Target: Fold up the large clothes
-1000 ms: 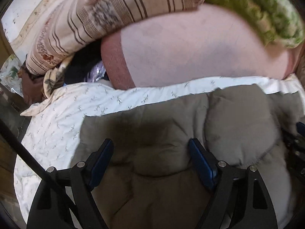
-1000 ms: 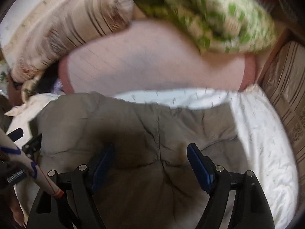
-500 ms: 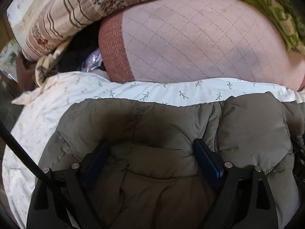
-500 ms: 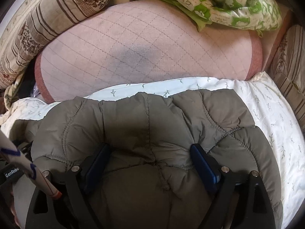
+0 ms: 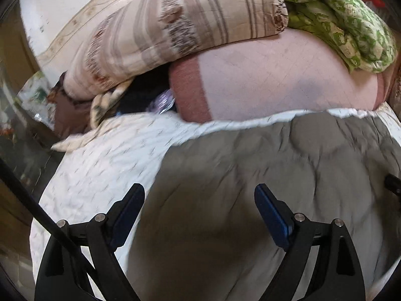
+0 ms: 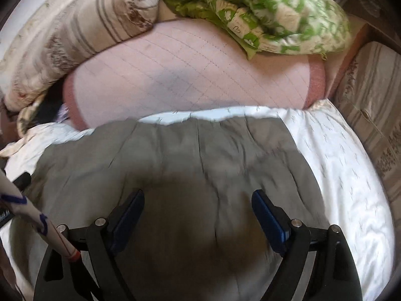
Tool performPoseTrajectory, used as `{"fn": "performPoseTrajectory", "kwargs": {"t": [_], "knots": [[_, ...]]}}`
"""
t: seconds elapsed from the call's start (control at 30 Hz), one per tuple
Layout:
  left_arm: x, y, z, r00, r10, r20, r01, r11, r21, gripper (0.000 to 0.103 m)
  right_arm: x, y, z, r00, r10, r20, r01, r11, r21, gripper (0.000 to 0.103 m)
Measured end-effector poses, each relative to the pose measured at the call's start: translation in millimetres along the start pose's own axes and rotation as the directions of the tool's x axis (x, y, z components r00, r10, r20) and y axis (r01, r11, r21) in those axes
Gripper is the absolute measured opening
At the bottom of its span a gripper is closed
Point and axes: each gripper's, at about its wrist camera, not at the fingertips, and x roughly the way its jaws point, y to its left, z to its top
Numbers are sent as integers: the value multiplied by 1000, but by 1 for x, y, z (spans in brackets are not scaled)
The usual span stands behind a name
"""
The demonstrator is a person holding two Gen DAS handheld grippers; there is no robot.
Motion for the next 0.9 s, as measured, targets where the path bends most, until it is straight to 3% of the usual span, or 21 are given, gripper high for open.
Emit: {"fn": "performPoseTrajectory", "kwargs": {"t": [0.17, 0.3, 0.4, 0.6, 0.9], "knots": [[-26, 52, -40, 997, -38, -71, 29, 993, -117, 89, -48, -29, -67, 998, 60, -29, -59, 998, 39, 91], [-56, 73, -74, 997, -2, -79, -12, 986, -168, 89, -83, -54, -120, 997, 70, -31, -67, 994, 84, 91], [-84, 83, -95, 997, -19, -69, 4, 978, -208, 89, -103, -66, -151, 998, 55, -42, -50, 993, 109, 91], [-144, 91, -137, 997, -51, -52, 37, 968, -247, 89, -141, -77, -188, 992, 113, -49, -101, 974, 201, 91], [-214, 113, -177, 999, -41, 7, 41, 955, -293, 89, -186, -50, -227, 982, 182, -50, -169, 966, 198, 91]]}}
